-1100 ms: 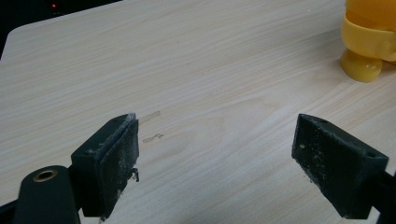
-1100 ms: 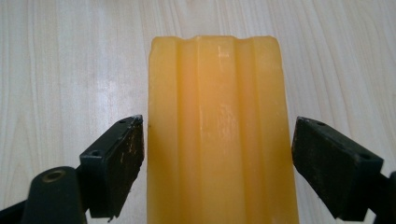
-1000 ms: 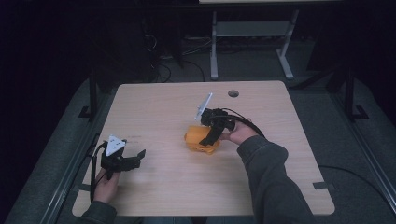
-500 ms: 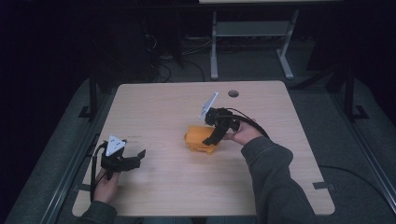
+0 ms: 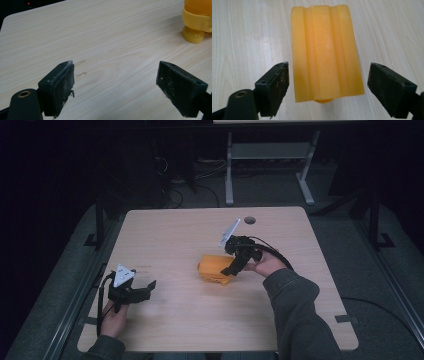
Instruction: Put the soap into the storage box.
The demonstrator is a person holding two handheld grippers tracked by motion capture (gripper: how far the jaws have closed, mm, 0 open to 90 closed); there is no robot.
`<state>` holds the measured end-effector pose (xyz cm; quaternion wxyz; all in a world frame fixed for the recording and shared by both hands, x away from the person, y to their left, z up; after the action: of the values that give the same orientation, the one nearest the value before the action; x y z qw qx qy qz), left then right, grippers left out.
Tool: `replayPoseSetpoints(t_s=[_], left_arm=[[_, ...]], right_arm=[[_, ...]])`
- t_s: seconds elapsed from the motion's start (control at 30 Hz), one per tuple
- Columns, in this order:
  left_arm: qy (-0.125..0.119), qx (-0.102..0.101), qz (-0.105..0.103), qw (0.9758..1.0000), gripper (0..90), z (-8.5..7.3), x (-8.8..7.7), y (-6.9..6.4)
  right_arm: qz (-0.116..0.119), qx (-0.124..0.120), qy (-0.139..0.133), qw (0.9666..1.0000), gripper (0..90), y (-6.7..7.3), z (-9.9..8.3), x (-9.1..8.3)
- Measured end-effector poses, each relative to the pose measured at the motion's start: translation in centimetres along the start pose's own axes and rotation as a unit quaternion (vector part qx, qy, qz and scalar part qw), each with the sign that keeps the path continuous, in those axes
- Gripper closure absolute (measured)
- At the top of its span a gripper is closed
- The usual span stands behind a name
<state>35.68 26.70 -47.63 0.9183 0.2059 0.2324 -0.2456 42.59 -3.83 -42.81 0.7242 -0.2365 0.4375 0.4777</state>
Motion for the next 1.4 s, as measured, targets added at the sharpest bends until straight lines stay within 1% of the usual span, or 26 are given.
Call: replayPoseSetpoints(t_s=[0.27, 0.5, 0.67, 0.93, 1.4], left_arm=[[0.001, 0.000, 0.000, 1.0000, 14.1, 0.0, 0.0, 0.0], [0.001, 0.000, 0.000, 1.0000, 14.1, 0.0, 0.0, 0.0], [0.000, 0.001, 0.000, 1.0000, 14.1, 0.0, 0.0, 0.0], [0.001, 0.002, 0.000, 1.0000, 14.1, 0.0, 0.0, 0.0], [0.001, 0.003, 0.000, 1.0000, 14.1, 0.0, 0.1, -0.1]], right_arm=[[-0.003, 0.008, -0.006, 0.9999, 17.3, -0.1, -0.6, -0.5], [-0.004, 0.008, -0.013, 0.9999, 17.5, -0.3, -0.8, -1.1], [-0.007, 0.015, -0.015, 0.9997, 17.5, -0.3, -1.2, -1.6], [-0.013, 0.017, -0.021, 0.9995, 17.4, -0.5, -1.8, -2.3], [-0.014, 0.028, -0.028, 0.9991, 17.5, -0.7, -3.1, -2.8]])
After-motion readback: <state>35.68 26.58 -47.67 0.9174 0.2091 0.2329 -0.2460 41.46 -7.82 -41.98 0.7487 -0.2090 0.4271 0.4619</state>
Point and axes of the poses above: each handheld gripper's, and its own axes: x roughly forward along the jaws, z roughly out of its top, y roughly to its left, the point moved 7 cm from there along x, roughly forward along the jaws, and after that the axes turned 13 degrees about x, right-handed, at the moved point
